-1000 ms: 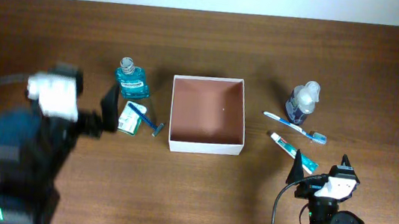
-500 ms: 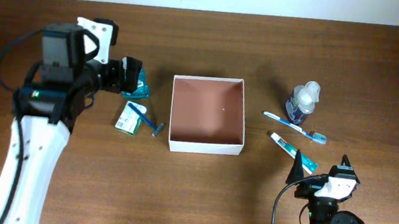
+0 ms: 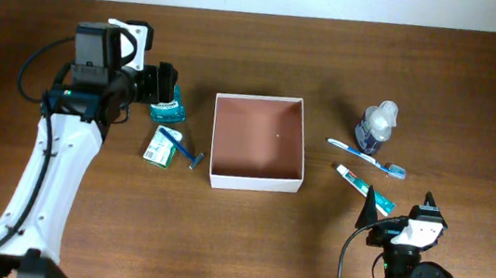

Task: Pack container
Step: 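Lower the open left gripper over the Listerine bottle cap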

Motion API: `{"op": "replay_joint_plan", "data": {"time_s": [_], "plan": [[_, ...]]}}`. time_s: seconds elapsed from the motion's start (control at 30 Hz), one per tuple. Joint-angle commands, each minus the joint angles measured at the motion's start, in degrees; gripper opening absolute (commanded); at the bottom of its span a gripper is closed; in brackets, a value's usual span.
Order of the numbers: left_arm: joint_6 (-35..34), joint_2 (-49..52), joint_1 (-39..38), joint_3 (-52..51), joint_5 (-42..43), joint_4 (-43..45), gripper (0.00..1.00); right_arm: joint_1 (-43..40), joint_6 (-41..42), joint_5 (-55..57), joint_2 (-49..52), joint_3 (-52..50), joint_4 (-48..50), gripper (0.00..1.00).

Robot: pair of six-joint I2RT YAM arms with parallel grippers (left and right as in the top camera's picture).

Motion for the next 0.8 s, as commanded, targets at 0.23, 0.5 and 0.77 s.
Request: {"op": "replay_joint_plan", "data": {"time_s": [0.23, 0.5, 0.77], "plan": [[-3.9, 3.8, 0.1, 0.9, -3.6, 4.0, 0.84, 0.5, 0.4, -0.1, -0.6, -0.3, -0.4, 0.99], [-4.0, 5.3, -1.0, 0.9, -4.4, 4.0, 0.93, 0.5, 0.4, -0.1, -0.6, -0.3, -0.4, 0.99], [-3.3, 6.6, -2.0, 0.9, -4.4, 4.9, 0.99, 0.5, 0.4, -0.1, -0.6, -0.3, -0.4, 0.99]]}}
